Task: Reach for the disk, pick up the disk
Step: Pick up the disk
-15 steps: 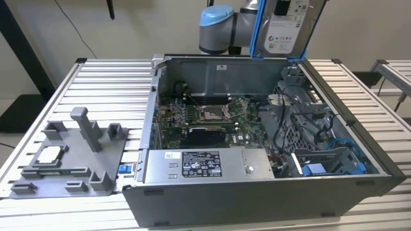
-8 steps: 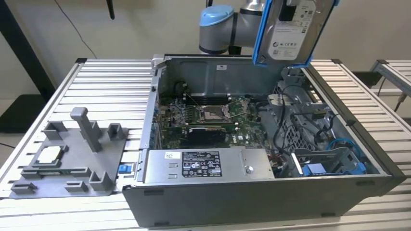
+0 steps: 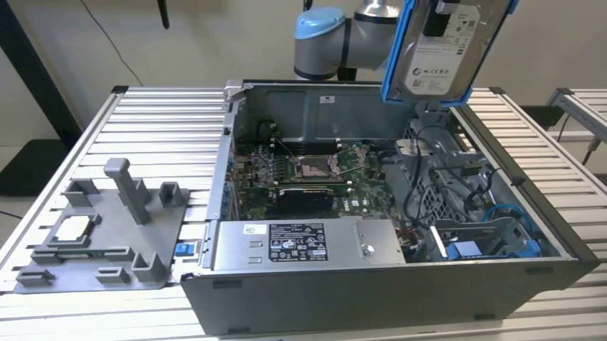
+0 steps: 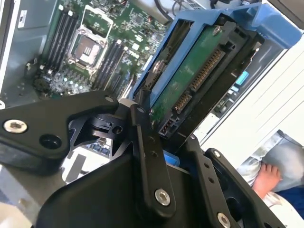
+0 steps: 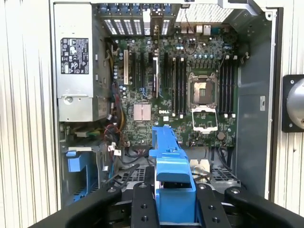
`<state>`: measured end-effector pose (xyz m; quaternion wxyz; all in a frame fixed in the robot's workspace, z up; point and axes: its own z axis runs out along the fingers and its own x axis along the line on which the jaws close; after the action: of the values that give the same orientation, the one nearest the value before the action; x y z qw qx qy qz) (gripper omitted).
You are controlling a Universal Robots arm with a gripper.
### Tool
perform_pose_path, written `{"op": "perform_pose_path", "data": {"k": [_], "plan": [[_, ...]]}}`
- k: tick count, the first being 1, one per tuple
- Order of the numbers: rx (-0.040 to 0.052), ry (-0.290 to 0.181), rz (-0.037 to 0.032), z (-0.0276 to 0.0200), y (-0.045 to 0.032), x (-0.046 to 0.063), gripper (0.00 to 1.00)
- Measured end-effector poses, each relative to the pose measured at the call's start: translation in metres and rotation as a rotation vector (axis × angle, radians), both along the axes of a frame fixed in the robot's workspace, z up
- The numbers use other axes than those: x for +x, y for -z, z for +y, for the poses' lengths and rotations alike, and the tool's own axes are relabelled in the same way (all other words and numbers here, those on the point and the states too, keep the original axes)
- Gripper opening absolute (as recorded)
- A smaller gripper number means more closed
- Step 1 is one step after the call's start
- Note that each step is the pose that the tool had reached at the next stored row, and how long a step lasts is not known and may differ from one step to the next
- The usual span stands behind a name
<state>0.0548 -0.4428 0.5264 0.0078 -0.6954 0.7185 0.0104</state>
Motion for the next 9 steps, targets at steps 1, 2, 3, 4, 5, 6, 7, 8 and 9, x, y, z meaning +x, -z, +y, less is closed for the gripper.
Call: {"op": "perform_pose_path", "data": {"k": [1,2,3,4,5,6,7,8,9], "plan": [[0.0000,0.000,0.0013,-0.0018,0.0000,0.002,0.00],[0.0002,0.000,0.0024,-0.0034,0.0001,0.005,0.00],[0.0001,0.000,0.0035,-0.0050,0.0000,0.007,0.00],[0.0002,0.000,0.0047,-0.0068,0.0000,0.009,0.00],[0.0003,0.000,0.0056,-0.0088,0.0000,0.010,0.00],[0.0004,0.000,0.0065,-0.0109,0.0000,0.012,0.00],[0.0008,0.000,0.0070,-0.0131,0.0001,0.013,0.00],[0.0009,0.000,0.0077,-0.0156,0.0000,0.015,0.00],[0.0010,0.000,0.0082,-0.0180,0.0000,0.016,0.00]]}}
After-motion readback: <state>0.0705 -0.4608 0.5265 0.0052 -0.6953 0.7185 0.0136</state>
